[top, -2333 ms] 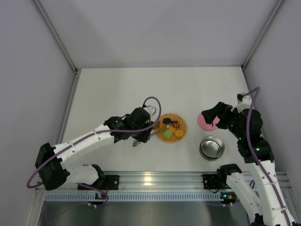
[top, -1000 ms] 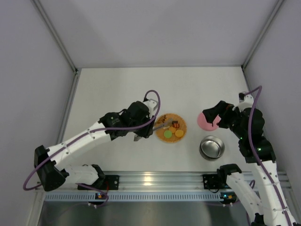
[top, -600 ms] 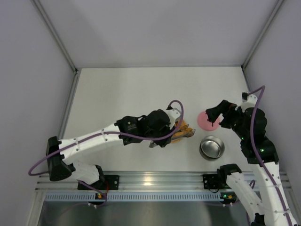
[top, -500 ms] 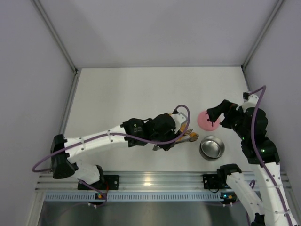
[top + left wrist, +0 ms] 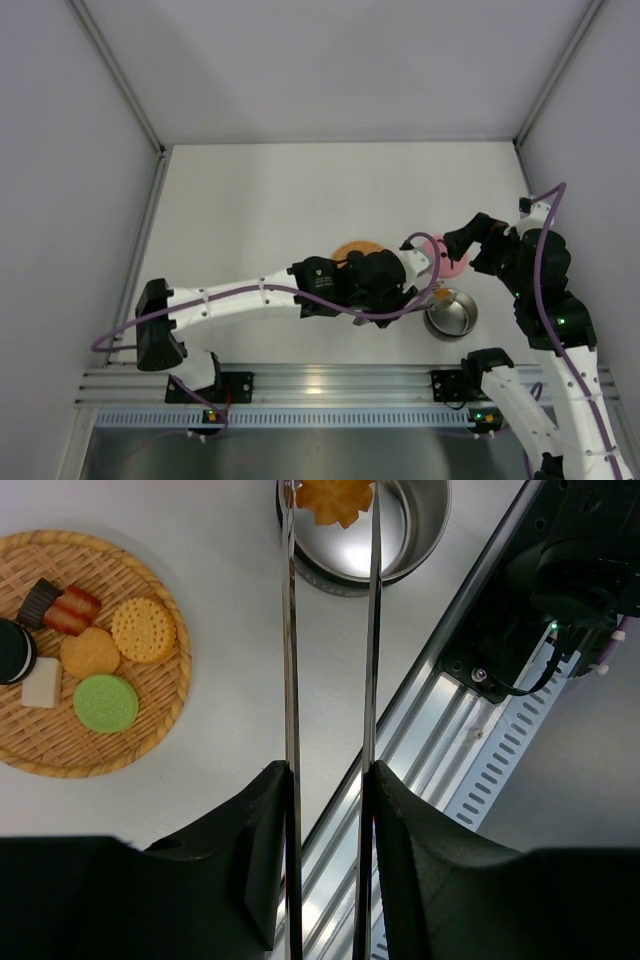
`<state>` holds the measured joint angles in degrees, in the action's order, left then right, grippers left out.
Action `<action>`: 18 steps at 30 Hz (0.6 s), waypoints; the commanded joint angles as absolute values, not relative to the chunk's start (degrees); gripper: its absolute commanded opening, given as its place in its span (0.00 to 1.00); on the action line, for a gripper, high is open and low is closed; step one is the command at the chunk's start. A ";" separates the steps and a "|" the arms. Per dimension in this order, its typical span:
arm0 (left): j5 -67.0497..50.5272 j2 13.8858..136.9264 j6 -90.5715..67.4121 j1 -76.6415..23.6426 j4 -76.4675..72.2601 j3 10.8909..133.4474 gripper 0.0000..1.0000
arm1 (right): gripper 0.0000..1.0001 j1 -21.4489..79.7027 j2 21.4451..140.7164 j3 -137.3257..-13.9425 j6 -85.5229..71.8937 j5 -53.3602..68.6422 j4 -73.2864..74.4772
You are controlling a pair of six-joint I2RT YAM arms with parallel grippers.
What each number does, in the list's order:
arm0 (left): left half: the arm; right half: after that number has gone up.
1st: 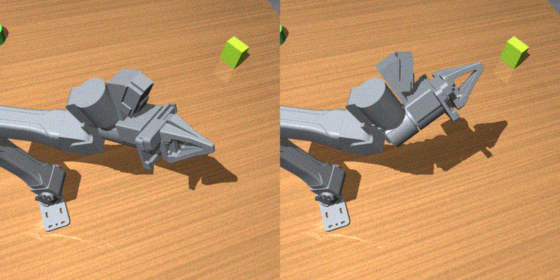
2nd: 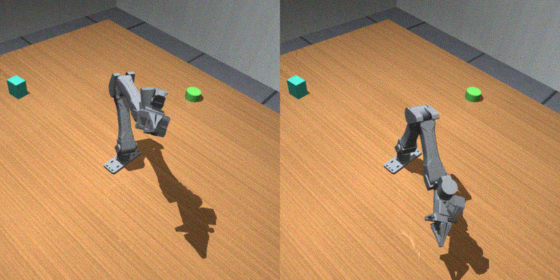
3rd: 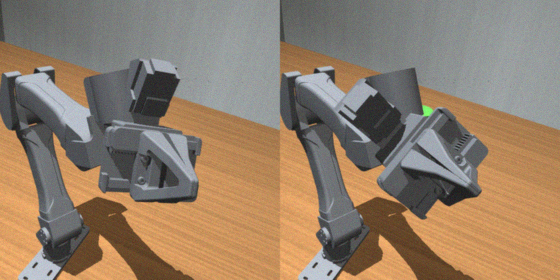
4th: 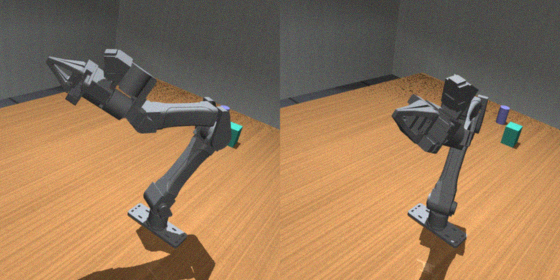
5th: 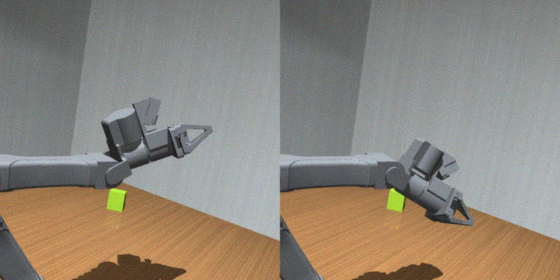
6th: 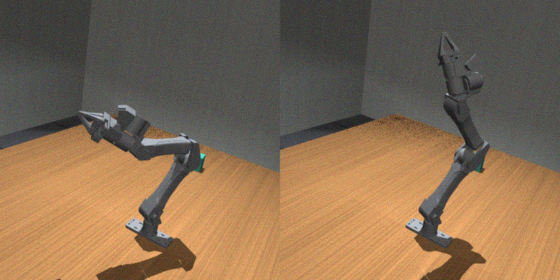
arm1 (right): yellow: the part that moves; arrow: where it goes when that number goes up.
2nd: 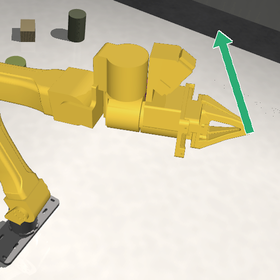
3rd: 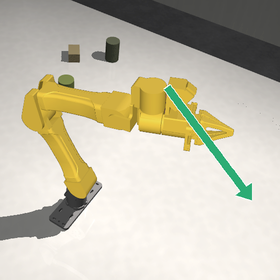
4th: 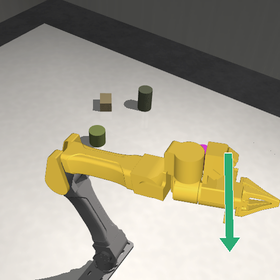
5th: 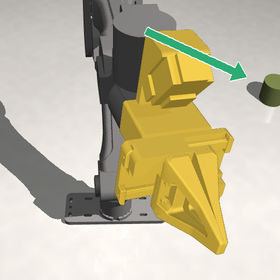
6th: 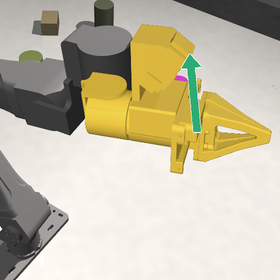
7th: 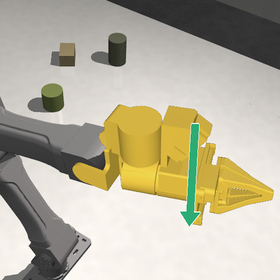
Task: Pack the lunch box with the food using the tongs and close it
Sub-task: Place the fake food in the packing box.
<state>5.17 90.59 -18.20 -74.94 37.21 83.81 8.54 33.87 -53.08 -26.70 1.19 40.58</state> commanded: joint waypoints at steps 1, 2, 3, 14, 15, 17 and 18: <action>5.01 92.19 -17.40 -75.94 33.49 87.19 0.11 | 0.99 7.56 33.57 -55.99 -25.66 0.35 42.01; 5.01 92.81 -17.40 -75.94 33.49 87.27 0.11 | 1.00 7.56 33.66 -55.99 -25.75 0.35 42.01; 4.92 93.07 -17.40 -76.02 33.31 87.45 0.12 | 1.00 7.56 33.66 -56.07 -25.66 0.26 42.10; 4.48 94.22 -17.40 -76.03 33.75 87.45 0.28 | 0.99 7.56 33.93 -56.95 -25.31 0.26 42.45; 4.48 94.31 -17.40 -76.03 33.75 87.36 0.29 | 0.99 7.56 34.10 -56.95 -25.31 0.26 42.36; 4.31 94.39 -17.23 -76.03 33.75 87.36 0.34 | 0.99 7.56 34.19 -56.95 -25.31 0.26 42.36; 4.31 94.39 -17.23 -76.03 33.92 87.36 0.34 | 0.99 7.56 34.28 -56.95 -25.31 0.26 42.36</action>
